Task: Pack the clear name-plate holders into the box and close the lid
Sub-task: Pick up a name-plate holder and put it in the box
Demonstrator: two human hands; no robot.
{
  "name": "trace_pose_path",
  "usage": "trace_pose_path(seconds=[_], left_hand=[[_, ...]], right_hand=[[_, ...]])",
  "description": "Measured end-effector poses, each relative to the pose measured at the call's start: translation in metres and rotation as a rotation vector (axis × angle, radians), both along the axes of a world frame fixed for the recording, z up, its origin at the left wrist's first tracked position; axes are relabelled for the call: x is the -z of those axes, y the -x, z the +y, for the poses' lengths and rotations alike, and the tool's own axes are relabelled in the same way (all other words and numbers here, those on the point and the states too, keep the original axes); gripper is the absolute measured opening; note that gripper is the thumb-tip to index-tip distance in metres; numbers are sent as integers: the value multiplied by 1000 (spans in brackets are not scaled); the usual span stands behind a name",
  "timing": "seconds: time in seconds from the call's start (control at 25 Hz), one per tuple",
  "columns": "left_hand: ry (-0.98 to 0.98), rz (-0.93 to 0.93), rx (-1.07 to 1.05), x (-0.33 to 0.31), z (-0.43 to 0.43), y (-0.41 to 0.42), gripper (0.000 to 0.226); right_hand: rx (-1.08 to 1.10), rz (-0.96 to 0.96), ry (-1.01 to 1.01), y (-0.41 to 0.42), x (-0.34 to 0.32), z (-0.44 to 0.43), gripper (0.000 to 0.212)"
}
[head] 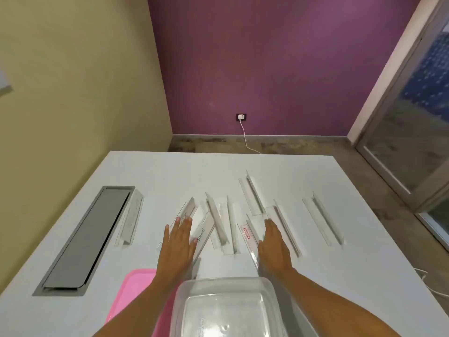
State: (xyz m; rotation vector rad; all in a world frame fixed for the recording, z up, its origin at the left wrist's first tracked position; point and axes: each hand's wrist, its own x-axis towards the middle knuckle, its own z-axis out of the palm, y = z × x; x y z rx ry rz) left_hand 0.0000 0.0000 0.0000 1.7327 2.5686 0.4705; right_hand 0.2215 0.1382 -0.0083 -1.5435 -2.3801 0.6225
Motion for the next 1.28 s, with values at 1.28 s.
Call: trace_pose_path(seconds=[1.28], left_hand=[[313, -2129, -471, -73, 34, -28, 61]], right_hand=[[-380, 301, -218, 12, -46, -26, 22]])
